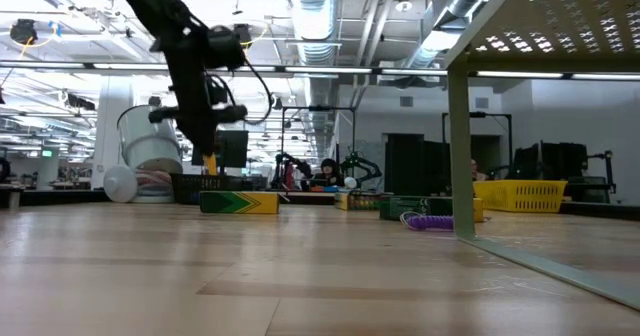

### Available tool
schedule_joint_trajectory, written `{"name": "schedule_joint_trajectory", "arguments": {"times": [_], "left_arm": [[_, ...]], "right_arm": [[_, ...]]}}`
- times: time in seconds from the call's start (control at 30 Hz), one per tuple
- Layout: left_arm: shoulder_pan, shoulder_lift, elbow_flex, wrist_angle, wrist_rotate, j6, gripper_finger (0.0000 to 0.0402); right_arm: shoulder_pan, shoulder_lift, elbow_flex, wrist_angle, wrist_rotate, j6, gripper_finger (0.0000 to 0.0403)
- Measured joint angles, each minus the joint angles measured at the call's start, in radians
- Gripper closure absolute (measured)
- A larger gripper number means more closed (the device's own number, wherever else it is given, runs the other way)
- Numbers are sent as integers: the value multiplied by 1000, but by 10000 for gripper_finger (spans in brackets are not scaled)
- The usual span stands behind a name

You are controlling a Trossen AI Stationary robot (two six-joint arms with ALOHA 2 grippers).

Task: Pick & Place Office Desk Supplies
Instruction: Put the yellow spring keychain into the black bin, then put the purple spring keychain into the black bin

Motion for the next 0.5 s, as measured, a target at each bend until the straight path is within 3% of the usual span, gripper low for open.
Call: {"name": "schedule_joint_trajectory", "arguments": {"times": [0.23, 0.5], "left_arm": [[-18, 60, 0, 68, 12, 1, 367], [-21, -4, 0, 118, -3, 19, 303]], "right_arm": [[5, 0, 0, -8, 1, 17, 242], [5, 0, 0, -45, 6, 34, 242]]}}
